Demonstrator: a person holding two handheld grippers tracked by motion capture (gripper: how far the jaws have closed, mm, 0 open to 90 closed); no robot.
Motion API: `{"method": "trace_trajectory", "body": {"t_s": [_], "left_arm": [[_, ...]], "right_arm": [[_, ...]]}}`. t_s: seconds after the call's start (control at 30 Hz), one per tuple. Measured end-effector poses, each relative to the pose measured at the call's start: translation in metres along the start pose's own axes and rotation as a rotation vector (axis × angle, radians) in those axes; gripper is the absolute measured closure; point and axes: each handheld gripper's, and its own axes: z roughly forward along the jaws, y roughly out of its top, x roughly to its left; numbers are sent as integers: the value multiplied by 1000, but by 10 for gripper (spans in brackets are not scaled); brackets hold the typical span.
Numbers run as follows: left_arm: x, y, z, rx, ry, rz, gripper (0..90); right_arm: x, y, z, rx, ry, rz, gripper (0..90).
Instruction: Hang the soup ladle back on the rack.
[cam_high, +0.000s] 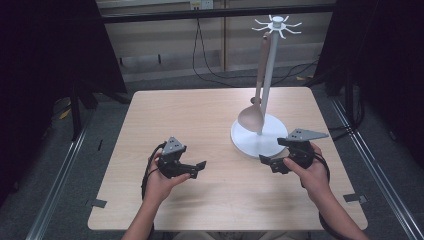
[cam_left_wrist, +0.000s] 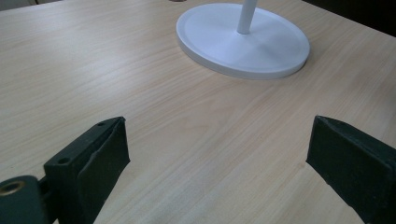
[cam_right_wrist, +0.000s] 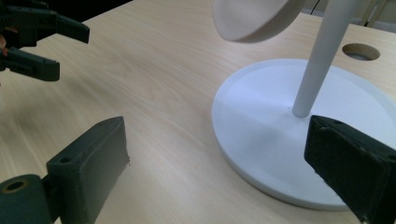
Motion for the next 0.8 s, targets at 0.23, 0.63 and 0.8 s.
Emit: {"method": "trace_trajectory", "body": {"t_s": [0.23, 0.63, 0.8], "left_arm": [[0, 0, 0, 0, -1, -2, 52], [0, -2, 1, 6, -1, -2, 53], [0, -1, 0, 5, -1, 0, 53]], "right_arm": [[3, -15, 3, 21, 12, 2, 59], [0, -45, 4, 56, 18, 34, 59], [-1, -55, 2, 64, 19, 34, 59]]}}
